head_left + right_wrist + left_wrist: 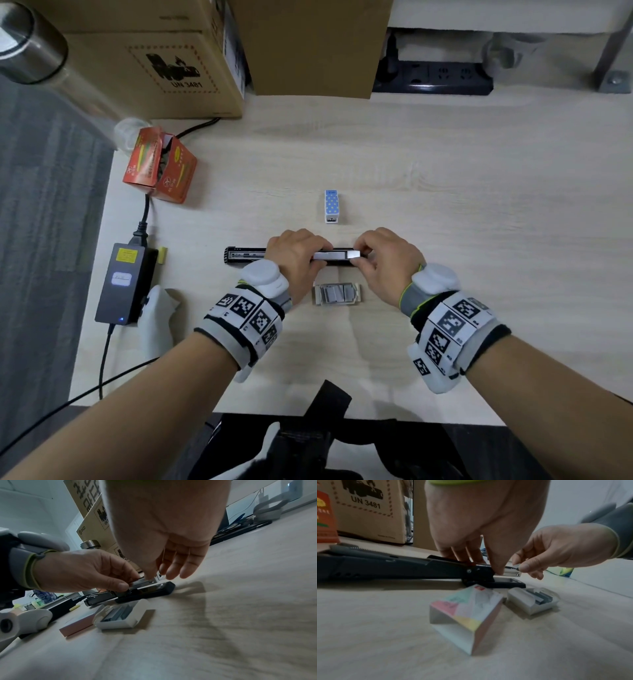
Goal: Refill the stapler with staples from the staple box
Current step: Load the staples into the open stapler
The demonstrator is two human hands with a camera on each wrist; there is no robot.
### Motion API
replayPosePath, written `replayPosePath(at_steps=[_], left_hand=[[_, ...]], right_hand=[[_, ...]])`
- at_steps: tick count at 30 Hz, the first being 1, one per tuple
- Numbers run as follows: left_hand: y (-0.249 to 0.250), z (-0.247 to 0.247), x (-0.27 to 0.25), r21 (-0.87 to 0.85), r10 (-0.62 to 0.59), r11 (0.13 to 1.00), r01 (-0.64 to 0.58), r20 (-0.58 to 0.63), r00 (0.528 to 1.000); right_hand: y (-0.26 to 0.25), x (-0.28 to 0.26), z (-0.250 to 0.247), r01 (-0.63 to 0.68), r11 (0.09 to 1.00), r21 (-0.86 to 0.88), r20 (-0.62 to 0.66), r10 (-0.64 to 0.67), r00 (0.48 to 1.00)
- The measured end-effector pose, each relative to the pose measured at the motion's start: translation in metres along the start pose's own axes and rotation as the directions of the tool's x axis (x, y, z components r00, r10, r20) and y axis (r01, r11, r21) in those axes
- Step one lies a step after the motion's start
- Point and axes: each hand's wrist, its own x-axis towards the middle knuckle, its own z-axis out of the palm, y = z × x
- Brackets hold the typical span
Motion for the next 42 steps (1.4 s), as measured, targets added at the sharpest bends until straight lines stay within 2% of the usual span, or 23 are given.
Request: replayPosePath(at_steps=[8, 13, 17, 24, 27, 32, 37, 40, 42], left_hand=[[-0.004, 0.001, 0.002, -0.021, -0.026, 0.999, 0.026, 0.008, 1.0], [-0.003, 0.001, 0.002, -0.017, -0.044, 0.999, 0.044, 0.021, 0.999], [-0.004, -0.002, -0.001, 0.006, -0.041, 0.999, 0.04, 0.02, 0.999], [-0.053, -0.037, -0.024, 0.173, -0.123, 0.977, 0.127, -0.035, 0.992], [-0.078, -0.054, -0.037, 0.267, -0.179, 0.947, 0.178, -0.023, 0.984], [-0.096, -0.07, -0.044, 0.256, -0.255, 0.933, 0.253, -0.025, 0.967], [-0.07, -0.098, -0.04, 0.065, -0.151, 0.986, 0.155, -0.072, 0.986], [-0.028, -0.102, -0.035, -0.029, 0.006, 1.0, -0.009, -0.107, 0.994], [0.0, -0.086, -0.027, -0.078, 0.075, 0.994, -0.082, -0.085, 0.994]], right_hand=[[0.003, 0.003, 0.005, -0.064, 0.994, 0.088, -0.013, 0.065, 0.998], [0.008, 0.0, 0.006, -0.035, 0.996, 0.081, -0.049, 0.039, 0.998], [0.009, 0.001, 0.009, -0.052, 0.995, 0.09, -0.011, 0.053, 0.999], [0.014, 0.0, 0.009, -0.079, 0.997, 0.019, 0.073, 0.078, 0.994], [0.015, 0.001, 0.008, -0.087, 0.996, -0.012, 0.11, 0.088, 0.99], [0.013, 0.004, 0.009, -0.09, 0.994, -0.062, 0.124, 0.097, 0.988], [0.015, 0.007, 0.008, -0.091, 0.992, -0.088, 0.146, 0.103, 0.984], [0.015, 0.006, 0.008, -0.096, 0.992, -0.084, 0.151, 0.108, 0.983], [0.015, 0.005, 0.007, -0.112, 0.991, -0.074, 0.154, 0.122, 0.981]])
